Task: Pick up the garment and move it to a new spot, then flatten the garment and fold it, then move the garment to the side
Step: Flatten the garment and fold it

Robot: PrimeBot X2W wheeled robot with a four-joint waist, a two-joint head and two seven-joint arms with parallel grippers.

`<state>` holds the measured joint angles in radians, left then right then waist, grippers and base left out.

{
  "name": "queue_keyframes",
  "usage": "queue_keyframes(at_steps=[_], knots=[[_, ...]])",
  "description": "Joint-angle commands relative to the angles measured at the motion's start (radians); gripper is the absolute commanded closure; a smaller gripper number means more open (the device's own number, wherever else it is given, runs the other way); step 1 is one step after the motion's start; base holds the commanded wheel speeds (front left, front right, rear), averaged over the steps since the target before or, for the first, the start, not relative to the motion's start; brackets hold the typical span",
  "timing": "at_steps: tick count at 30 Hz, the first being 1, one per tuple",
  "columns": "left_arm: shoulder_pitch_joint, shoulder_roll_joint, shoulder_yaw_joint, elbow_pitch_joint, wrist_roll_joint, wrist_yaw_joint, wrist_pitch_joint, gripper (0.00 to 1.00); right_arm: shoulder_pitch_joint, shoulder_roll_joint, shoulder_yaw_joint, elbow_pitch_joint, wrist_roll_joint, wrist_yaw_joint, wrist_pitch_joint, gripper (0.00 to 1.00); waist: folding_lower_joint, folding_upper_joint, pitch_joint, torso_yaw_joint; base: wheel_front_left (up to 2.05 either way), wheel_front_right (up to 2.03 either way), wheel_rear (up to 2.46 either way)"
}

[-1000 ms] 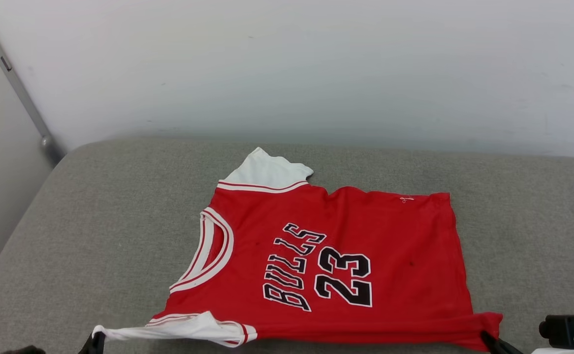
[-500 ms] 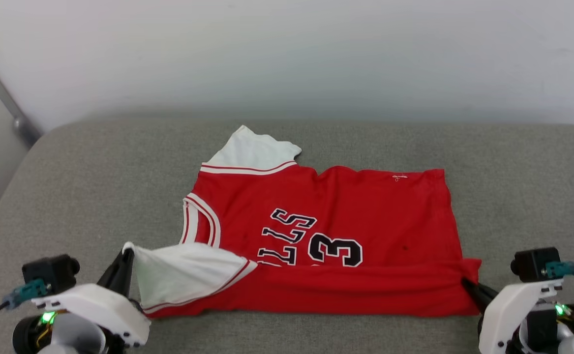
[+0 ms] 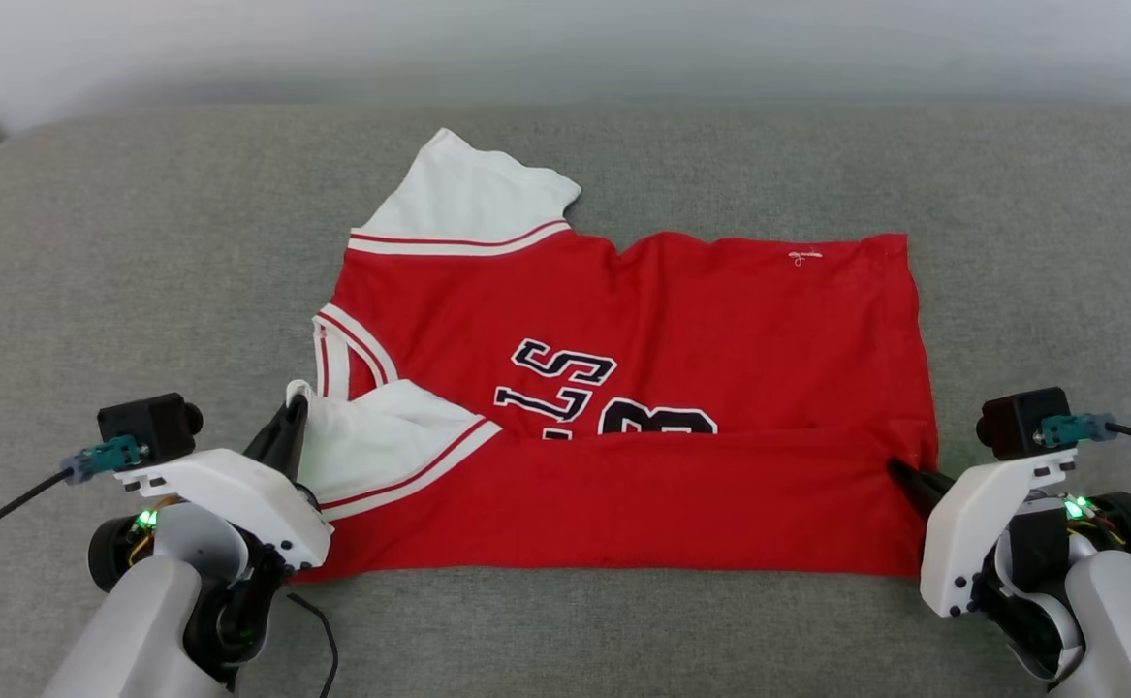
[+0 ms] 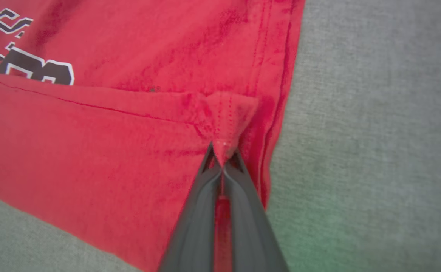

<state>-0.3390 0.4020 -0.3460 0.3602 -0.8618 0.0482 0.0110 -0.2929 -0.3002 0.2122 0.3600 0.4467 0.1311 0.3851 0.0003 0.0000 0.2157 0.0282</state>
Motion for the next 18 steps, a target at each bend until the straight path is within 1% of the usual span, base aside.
queue_keyframes(at_steps=[1, 2, 3, 4, 5, 6, 7, 10, 14, 16, 18], knots=[[-0.024, -0.010, -0.001, 0.035, -0.011, -0.019, 0.002, 1.00, -0.017, 0.004, 0.008, 0.021, 0.005, -0.001, -0.013, 0.91, -0.0003, 0.0000, 0.011, -0.010, 0.00, 0.00, 0.00], [-0.031, -0.020, -0.006, 0.062, -0.023, -0.035, 0.009, 1.00, -0.020, 0.006, 0.017, 0.037, 0.009, -0.001, -0.022, 0.69, -0.0003, 0.0000, 0.012, -0.012, 0.00, 0.00, 0.00], [-0.038, -0.023, -0.008, 0.091, -0.028, -0.047, 0.015, 0.87, -0.022, 0.005, 0.024, 0.052, 0.011, -0.001, -0.031, 0.31, -0.0003, 0.0000, 0.011, -0.015, 0.00, 0.00, 0.00], [-0.044, -0.027, -0.012, 0.121, -0.038, -0.061, 0.026, 0.66, -0.023, 0.007, 0.033, 0.066, 0.021, -0.001, -0.039, 0.00, -0.0003, 0.0000, 0.008, -0.017, 0.00, 0.00, 0.00], [-0.050, -0.032, -0.011, 0.144, -0.045, -0.073, 0.027, 0.48, -0.021, 0.008, 0.043, 0.077, 0.028, -0.001, -0.046, 0.00, -0.0003, 0.0000, 0.001, -0.019, 0.00, 0.00, 0.00], [-0.057, -0.036, -0.012, 0.165, -0.048, -0.082, 0.024, 0.08, -0.019, 0.003, 0.053, 0.086, 0.031, -0.001, -0.056, 0.00, -0.0003, 0.0000, -0.005, -0.021, 0.00, 0.00, 0.00], [-0.060, -0.042, -0.011, 0.188, -0.056, -0.086, 0.023, 0.00, -0.015, 0.001, 0.061, 0.090, 0.040, -0.001, -0.072, 0.00, -0.0003, 0.0000, -0.013, -0.022, 0.00, 0.00, 0.00], [-0.063, -0.042, -0.004, 0.243, -0.067, -0.105, 0.011, 0.00, -0.004, -0.006, 0.072, 0.078, 0.054, -0.001, -0.145, 0.00, -0.0003, 0.0000, -0.045, -0.029, 0.00, 0.00, 0.00], [-0.056, -0.022, 0.012, 0.289, -0.074, -0.120, -0.018, 0.00, 0.034, -0.004, 0.076, 0.039, 0.046, -0.001, -0.279, 0.00, -0.0003, 0.0000, -0.108, -0.045, 0.00, 0.00, 0.00], [-0.045, -0.007, 0.018, 0.297, -0.071, -0.121, -0.028, 0.00, 0.059, -0.006, 0.071, 0.018, 0.025, -0.001, -0.342, 0.00, -0.0003, 0.0000, -0.143, -0.054, 0.00, 0.00, 0.00], [-0.029, 0.006, 0.023, 0.293, -0.073, -0.112, -0.030, 0.00, 0.084, 0.001, 0.057, -0.004, -0.004, -0.001, -0.401, 0.00, -0.0003, 0.0000, -0.179, -0.066, 0.00, 0.00, 0.00]])
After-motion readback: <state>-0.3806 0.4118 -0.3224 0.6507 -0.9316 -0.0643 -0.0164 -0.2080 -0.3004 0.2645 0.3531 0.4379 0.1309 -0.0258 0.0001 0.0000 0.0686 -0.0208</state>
